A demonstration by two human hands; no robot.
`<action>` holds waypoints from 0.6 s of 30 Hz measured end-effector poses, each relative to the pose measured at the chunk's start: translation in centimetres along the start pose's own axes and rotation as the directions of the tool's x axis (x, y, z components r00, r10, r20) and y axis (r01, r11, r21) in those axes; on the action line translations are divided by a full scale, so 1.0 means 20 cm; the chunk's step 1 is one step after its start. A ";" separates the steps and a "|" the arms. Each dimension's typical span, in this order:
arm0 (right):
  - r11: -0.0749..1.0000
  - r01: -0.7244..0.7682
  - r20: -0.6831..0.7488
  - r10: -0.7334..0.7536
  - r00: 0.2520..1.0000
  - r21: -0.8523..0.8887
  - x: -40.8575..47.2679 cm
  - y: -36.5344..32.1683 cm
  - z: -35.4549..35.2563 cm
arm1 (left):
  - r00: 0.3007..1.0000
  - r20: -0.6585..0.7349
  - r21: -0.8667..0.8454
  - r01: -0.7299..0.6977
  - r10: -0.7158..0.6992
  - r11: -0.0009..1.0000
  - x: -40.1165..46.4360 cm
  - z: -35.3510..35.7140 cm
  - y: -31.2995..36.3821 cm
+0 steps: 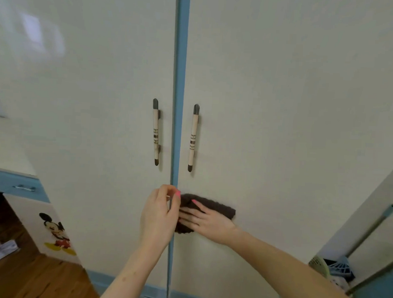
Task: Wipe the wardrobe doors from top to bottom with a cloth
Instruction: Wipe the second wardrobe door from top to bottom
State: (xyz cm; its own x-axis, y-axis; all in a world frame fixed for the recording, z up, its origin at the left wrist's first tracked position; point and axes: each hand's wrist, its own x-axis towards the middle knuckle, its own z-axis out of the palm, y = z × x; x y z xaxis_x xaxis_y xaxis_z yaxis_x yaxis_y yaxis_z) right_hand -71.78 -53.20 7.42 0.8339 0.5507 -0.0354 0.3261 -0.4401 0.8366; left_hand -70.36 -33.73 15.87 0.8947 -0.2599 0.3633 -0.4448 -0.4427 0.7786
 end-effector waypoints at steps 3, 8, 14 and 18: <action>0.985 0.161 0.129 -0.152 0.980 -0.063 -0.18 -0.04 0.07 | 1.000 0.023 0.025 -0.020 0.019 0.999 0.00 -0.01 -0.01; 0.982 -0.182 -0.211 0.169 0.963 -0.045 -0.53 0.24 0.05 | 0.999 0.038 0.018 -0.006 0.005 1.000 0.02 0.07 -0.01; 0.747 -0.648 -0.371 0.649 0.664 0.148 -0.77 0.45 -0.08 | 0.997 0.079 -0.070 0.020 -0.014 0.997 -0.04 0.30 0.03; 0.874 -0.484 -0.198 0.483 0.853 0.050 -0.93 0.15 0.20 | 0.997 0.077 -0.042 0.014 -0.011 0.999 -0.08 0.43 0.02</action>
State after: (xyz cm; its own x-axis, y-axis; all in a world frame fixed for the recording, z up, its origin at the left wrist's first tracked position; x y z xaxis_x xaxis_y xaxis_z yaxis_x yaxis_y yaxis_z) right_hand -84.48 -67.56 8.29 0.7803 0.3976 0.4827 -0.0964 -0.6862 0.7210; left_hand -72.44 -40.81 11.28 0.8935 -0.3204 0.3147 -0.4303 -0.4101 0.8041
